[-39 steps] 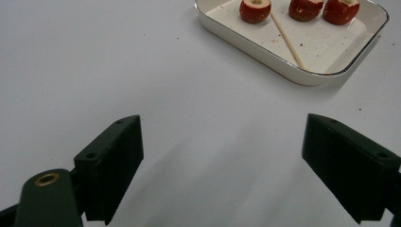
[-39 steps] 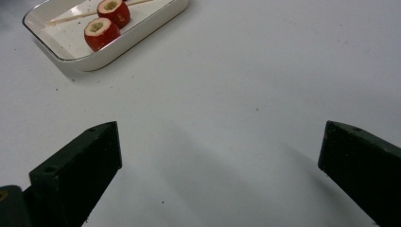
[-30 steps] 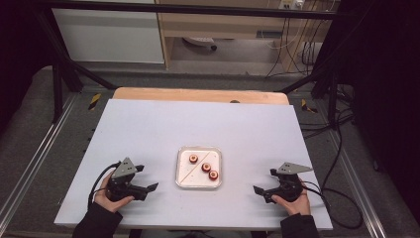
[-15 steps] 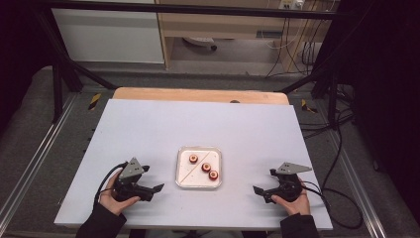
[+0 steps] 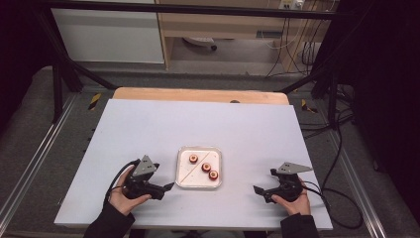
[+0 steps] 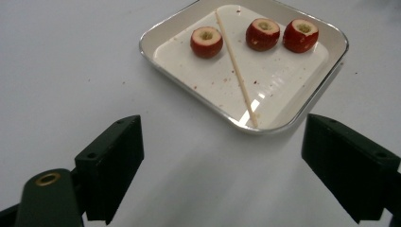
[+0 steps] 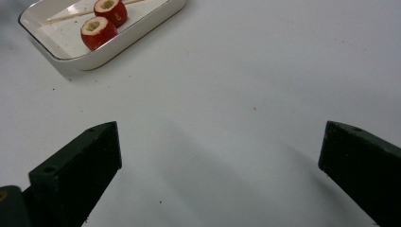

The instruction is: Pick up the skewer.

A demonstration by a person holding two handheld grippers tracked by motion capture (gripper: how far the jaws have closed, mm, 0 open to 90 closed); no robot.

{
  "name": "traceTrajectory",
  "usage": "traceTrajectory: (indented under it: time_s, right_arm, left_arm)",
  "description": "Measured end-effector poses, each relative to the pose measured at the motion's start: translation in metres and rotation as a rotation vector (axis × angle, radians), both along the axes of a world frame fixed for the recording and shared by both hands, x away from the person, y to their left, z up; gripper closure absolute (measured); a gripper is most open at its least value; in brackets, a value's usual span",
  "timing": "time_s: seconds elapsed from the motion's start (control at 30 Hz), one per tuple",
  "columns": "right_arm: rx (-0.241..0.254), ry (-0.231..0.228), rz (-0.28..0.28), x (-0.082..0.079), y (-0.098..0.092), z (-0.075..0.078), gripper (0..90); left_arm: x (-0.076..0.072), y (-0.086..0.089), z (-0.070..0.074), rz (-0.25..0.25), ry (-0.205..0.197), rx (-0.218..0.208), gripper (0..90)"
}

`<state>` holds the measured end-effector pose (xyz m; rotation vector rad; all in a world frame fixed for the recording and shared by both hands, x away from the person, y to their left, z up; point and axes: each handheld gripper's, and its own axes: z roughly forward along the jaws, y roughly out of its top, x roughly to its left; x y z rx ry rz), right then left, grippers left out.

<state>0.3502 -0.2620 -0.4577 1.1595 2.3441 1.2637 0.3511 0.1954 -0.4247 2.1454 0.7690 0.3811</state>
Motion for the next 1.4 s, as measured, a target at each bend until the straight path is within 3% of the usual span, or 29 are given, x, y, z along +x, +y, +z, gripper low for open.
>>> traceTrajectory:
  time_s: [0.23, 0.4, 0.5, 0.63, 0.77, 0.97, 1.07, 1.4]
  right_arm:
    - [-0.006, 0.002, 0.003, 0.0, 0.0, -0.001, 0.7]
    - [-0.004, 0.002, 0.003, 0.0, 0.001, -0.001, 0.7]
    - [-0.004, 0.002, 0.003, 0.0, 0.001, -0.001, 0.8]
    - [-0.008, 0.006, 0.006, 0.0, 0.001, -0.001, 0.8]
    - [-0.006, 0.007, 0.007, 0.0, 0.001, -0.001, 0.8]
    - [-0.005, 0.004, 0.006, 0.0, 0.001, -0.001, 0.9]
    - [-0.005, 0.004, 0.006, 0.0, 0.001, -0.001, 0.9]
    - [-0.006, 0.005, 0.009, 0.0, 0.001, -0.001, 1.0]
  left_arm:
    - [0.007, -0.031, 0.008, -0.003, -0.002, 0.037, 15.4]
    - [0.015, -0.043, 0.007, 0.001, 0.018, 0.051, 19.0]
    - [0.021, -0.053, 0.002, 0.015, 0.04, 0.075, 23.3]
    - [0.026, -0.059, -0.002, 0.031, 0.073, 0.075, 31.5]
    - [0.028, -0.068, -0.008, 0.047, 0.074, 0.104, 41.8]
    - [0.027, -0.071, -0.012, 0.062, 0.075, 0.12, 56.1]
    - [0.027, -0.07, -0.015, 0.072, 0.082, 0.099, 63.4]
    - [0.025, -0.072, -0.021, 0.088, 0.076, 0.09, 76.8]
